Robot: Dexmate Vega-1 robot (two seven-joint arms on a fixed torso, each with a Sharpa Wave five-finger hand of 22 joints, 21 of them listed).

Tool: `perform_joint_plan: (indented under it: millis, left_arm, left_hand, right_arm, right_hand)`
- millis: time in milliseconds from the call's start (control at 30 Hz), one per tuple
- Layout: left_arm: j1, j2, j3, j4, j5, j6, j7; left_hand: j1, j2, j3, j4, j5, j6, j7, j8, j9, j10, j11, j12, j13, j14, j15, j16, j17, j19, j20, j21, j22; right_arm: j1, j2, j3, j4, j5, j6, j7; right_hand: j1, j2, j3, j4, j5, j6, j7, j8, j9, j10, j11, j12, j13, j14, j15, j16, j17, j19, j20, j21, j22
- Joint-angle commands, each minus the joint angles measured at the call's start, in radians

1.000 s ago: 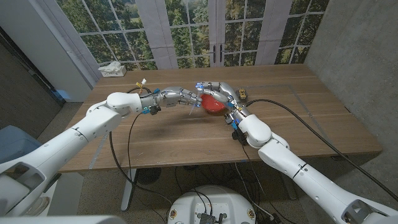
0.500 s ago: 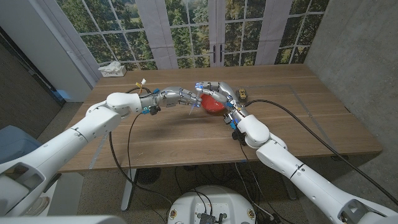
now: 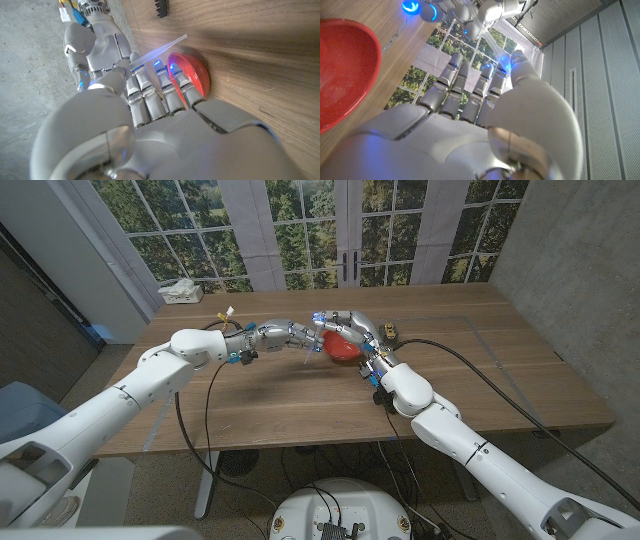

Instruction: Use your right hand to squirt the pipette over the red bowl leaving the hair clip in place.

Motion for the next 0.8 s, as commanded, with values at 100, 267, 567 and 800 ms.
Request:
perform_joint_plan:
  millis: [100, 267, 567, 800]
  left_arm:
    - [-0.006, -0.004, -0.001, 0.01, -0.001, -0.002, -0.002]
    - [-0.012, -0.006, 0.001, 0.015, -0.001, -0.001, -0.008]
    - [-0.001, 0.005, -0.007, 0.002, 0.008, -0.002, 0.017]
    - [0.005, 0.015, -0.011, -0.01, 0.032, -0.015, 0.037]
  left_hand:
    - [0.013, -0.005, -0.009, 0.0, 0.006, -0.008, 0.001, -0.01, 0.004, -0.018, 0.0, -0.009, 0.004, 0.001, -0.092, -0.004, 0.002, 0.0, 0.003, 0.005, 0.004]
    - [0.014, -0.01, -0.018, 0.0, 0.007, -0.039, 0.011, -0.02, 0.003, -0.047, 0.006, -0.022, 0.004, -0.004, -0.088, -0.007, 0.004, -0.003, 0.004, 0.004, 0.004]
    - [0.022, -0.06, -0.079, -0.002, 0.018, -0.343, 0.017, -0.037, -0.001, -0.32, 0.069, -0.055, 0.006, -0.117, -0.046, -0.029, 0.006, -0.068, 0.03, -0.021, 0.003]
    - [0.023, -0.113, -0.131, 0.003, 0.018, -0.504, -0.003, -0.031, -0.004, -0.503, 0.085, -0.053, 0.002, -0.239, -0.028, -0.034, 0.004, -0.128, 0.031, -0.04, 0.002]
  right_arm:
    - [0.01, 0.002, 0.001, 0.009, 0.009, 0.001, 0.011]
    - [0.011, 0.007, 0.001, 0.013, 0.008, 0.004, 0.006]
    - [0.015, 0.008, 0.003, 0.016, 0.011, -0.001, 0.005]
    - [0.023, 0.008, 0.002, 0.02, 0.009, -0.011, 0.005]
  right_hand:
    - [0.0, 0.011, 0.001, 0.01, -0.001, 0.006, -0.001, 0.0, 0.002, 0.003, 0.006, -0.001, 0.002, 0.008, -0.166, 0.004, 0.003, 0.0, 0.004, 0.006, 0.006]
    - [0.001, 0.013, 0.001, 0.01, -0.001, 0.005, 0.0, -0.001, 0.002, 0.003, 0.005, -0.002, 0.003, 0.008, -0.167, 0.003, 0.003, -0.001, 0.004, 0.007, 0.006]
    - [0.002, 0.014, 0.001, 0.01, -0.002, 0.006, 0.005, -0.002, 0.002, 0.003, 0.004, -0.002, 0.004, 0.008, -0.168, 0.003, 0.005, -0.002, 0.004, 0.008, 0.006]
    - [0.002, 0.015, 0.002, 0.01, -0.002, 0.009, 0.004, -0.002, 0.002, 0.004, 0.006, -0.002, 0.004, 0.007, -0.167, 0.001, 0.004, -0.003, 0.005, 0.009, 0.006]
